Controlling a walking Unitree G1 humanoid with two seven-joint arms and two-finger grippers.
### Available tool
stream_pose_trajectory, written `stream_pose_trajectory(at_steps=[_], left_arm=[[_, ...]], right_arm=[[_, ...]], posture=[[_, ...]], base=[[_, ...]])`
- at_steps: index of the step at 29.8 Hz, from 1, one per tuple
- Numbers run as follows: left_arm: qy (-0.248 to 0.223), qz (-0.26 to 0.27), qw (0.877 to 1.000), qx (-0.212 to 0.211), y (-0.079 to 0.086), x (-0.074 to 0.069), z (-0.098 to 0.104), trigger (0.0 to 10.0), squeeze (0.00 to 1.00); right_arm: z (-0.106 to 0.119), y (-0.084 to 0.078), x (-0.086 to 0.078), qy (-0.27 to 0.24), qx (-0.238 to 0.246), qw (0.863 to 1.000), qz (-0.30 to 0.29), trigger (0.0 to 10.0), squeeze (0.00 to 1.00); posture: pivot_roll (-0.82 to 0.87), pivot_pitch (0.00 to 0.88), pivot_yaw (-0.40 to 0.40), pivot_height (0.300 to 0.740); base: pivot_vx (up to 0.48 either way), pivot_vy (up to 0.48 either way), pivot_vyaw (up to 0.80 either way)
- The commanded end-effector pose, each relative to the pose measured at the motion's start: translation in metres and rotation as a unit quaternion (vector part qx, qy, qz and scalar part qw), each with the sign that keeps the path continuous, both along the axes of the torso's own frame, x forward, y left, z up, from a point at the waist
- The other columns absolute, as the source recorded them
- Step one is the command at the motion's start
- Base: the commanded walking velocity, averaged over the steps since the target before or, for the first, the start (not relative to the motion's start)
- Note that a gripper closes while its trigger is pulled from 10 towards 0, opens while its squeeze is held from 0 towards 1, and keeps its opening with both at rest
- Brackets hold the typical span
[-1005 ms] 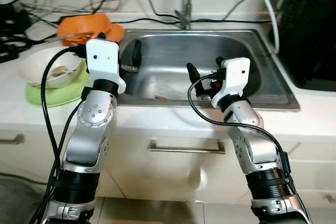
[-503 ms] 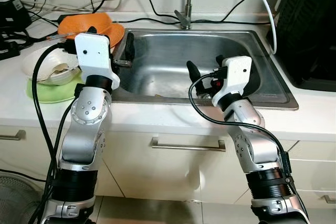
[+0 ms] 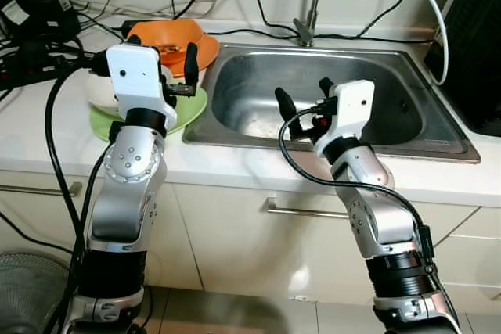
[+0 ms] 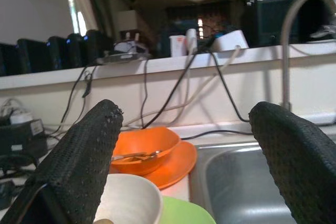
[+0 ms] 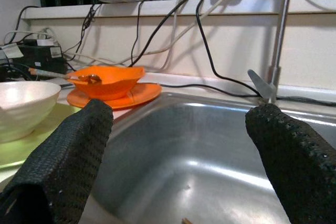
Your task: Kitchen organization
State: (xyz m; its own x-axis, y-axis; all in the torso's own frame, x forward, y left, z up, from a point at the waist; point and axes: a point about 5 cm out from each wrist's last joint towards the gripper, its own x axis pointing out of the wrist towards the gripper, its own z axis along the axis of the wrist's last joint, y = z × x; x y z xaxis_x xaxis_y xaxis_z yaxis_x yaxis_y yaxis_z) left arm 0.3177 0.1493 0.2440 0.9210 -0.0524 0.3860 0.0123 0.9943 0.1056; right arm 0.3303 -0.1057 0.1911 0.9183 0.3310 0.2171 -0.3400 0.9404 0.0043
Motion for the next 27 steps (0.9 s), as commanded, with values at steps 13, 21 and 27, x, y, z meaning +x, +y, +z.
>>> stream_pose_trajectory(at_steps=[13,21,27], left_arm=[[-0.008,-0.036,0.999,0.006,-0.0109,0.0006,0.0038,10.0,0.0],[-0.006,-0.029,1.0,0.0,-0.0092,0.0009,0.0029,10.0,0.0],[-0.002,-0.022,1.0,-0.005,-0.0075,0.002,0.0022,10.0,0.0]], right_arm=[[0.0037,-0.0053,-0.0004,-0.009,-0.005,1.0,-0.014,10.0,0.53],[0.0029,-0.0063,-0.0004,-0.009,-0.006,1.0,-0.016,10.0,0.53],[0.0018,-0.0064,-0.0009,-0.007,-0.006,1.0,-0.015,10.0,0.53]], posture=[[-0.09,0.0,0.046,0.74],[-0.09,0.0,0.046,0.74],[-0.09,0.0,0.047,0.74]], base=[[0.06,0.0,0.0],[0.383,0.0,0.0],[0.051,0.0,0.0]])
